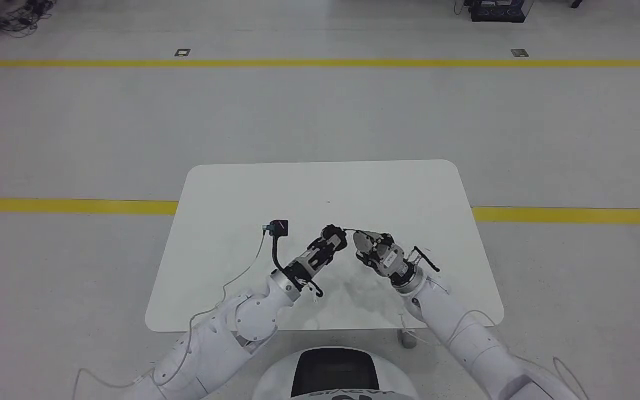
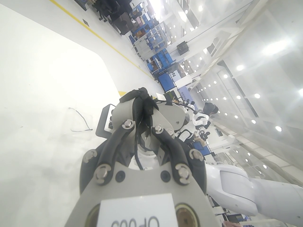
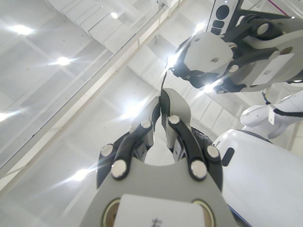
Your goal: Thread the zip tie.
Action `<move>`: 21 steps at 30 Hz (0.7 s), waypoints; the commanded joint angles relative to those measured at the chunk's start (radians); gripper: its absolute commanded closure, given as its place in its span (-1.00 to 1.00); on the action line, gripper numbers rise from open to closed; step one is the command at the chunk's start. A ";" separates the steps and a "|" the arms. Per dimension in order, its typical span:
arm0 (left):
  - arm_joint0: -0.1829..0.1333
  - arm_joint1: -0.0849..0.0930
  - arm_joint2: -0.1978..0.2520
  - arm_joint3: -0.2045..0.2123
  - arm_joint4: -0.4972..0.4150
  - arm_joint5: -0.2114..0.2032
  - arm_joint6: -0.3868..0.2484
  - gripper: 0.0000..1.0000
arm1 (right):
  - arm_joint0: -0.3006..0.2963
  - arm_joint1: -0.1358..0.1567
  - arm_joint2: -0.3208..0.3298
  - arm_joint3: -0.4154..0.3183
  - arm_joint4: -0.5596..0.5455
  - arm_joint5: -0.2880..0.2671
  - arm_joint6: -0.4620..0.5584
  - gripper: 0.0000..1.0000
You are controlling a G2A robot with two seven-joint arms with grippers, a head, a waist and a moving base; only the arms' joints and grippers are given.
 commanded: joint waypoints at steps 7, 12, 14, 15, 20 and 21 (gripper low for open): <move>0.001 0.002 0.002 -0.003 0.001 0.000 0.000 1.00 | -0.002 0.001 -0.009 -0.006 0.000 0.000 -0.013 1.00; 0.002 0.003 0.005 -0.006 0.003 0.000 -0.002 1.00 | 0.001 0.002 -0.022 -0.006 0.000 0.000 -0.018 1.00; 0.003 0.003 0.007 -0.007 0.003 0.000 -0.003 1.00 | 0.003 0.002 -0.024 -0.004 0.000 0.000 -0.021 1.00; 0.002 0.003 0.008 -0.008 0.003 0.000 -0.003 1.00 | 0.003 0.002 -0.025 -0.004 0.000 0.000 -0.022 1.00; 0.002 0.004 0.010 -0.008 0.003 0.000 0.000 1.00 | 0.004 0.003 -0.025 -0.003 0.000 0.000 -0.030 1.00; 0.002 0.004 0.010 -0.009 0.003 0.000 0.000 1.00 | 0.004 0.003 -0.024 -0.003 0.000 0.000 -0.033 1.00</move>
